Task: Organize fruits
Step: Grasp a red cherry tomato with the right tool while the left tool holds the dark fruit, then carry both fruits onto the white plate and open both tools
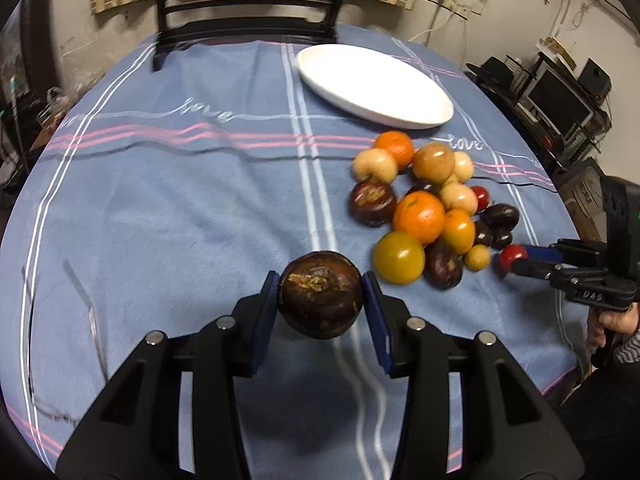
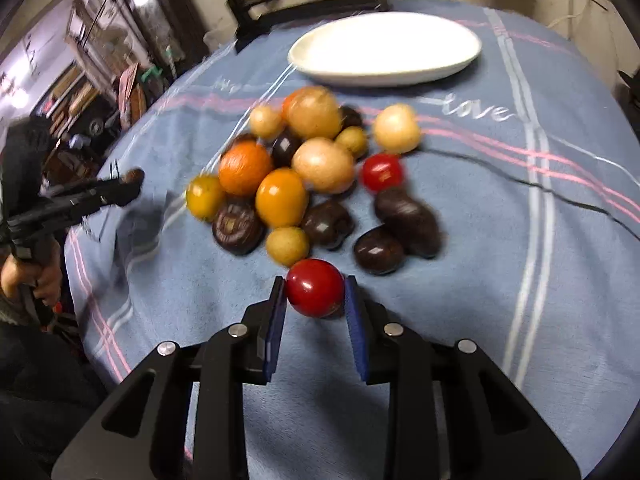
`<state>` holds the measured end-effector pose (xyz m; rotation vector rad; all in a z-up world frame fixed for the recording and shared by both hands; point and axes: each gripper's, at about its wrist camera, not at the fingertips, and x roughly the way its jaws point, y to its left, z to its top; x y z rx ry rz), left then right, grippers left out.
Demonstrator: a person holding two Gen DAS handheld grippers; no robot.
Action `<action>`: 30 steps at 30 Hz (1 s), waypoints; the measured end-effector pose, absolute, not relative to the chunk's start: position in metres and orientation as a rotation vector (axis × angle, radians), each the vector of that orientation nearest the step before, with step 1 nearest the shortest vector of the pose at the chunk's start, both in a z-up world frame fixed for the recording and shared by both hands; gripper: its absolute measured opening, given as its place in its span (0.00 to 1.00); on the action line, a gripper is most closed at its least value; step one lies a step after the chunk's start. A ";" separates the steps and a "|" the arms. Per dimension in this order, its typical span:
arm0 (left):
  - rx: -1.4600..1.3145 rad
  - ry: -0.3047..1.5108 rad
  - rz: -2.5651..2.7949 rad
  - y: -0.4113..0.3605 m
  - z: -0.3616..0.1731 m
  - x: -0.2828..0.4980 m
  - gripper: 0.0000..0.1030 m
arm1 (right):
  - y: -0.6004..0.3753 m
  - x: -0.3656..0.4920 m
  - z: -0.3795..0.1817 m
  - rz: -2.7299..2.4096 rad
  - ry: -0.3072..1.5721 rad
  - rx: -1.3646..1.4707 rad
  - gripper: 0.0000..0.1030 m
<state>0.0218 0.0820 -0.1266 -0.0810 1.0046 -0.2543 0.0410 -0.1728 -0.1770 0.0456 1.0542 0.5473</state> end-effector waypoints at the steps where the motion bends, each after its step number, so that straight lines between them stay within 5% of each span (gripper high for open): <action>1: -0.076 1.001 -0.267 0.077 -0.125 0.028 0.41 | -0.178 0.043 -0.172 0.540 1.043 0.061 0.29; 12: 0.002 0.921 -0.373 0.013 -0.101 0.162 0.41 | -0.185 0.144 -0.126 0.494 0.908 0.053 0.29; 25: 0.010 1.017 -0.369 -0.013 -0.147 0.255 0.43 | -0.158 0.247 -0.155 0.493 0.929 0.028 0.31; 26: 0.006 1.015 -0.366 -0.014 -0.148 0.255 0.43 | -0.158 0.249 -0.156 0.483 0.931 0.025 0.32; 29: -0.006 1.009 -0.369 -0.013 -0.147 0.255 0.49 | -0.159 0.251 -0.159 0.435 0.915 0.007 0.62; 30: -0.006 1.005 -0.367 -0.013 -0.145 0.255 0.50 | -0.160 0.248 -0.157 0.441 0.899 0.009 0.62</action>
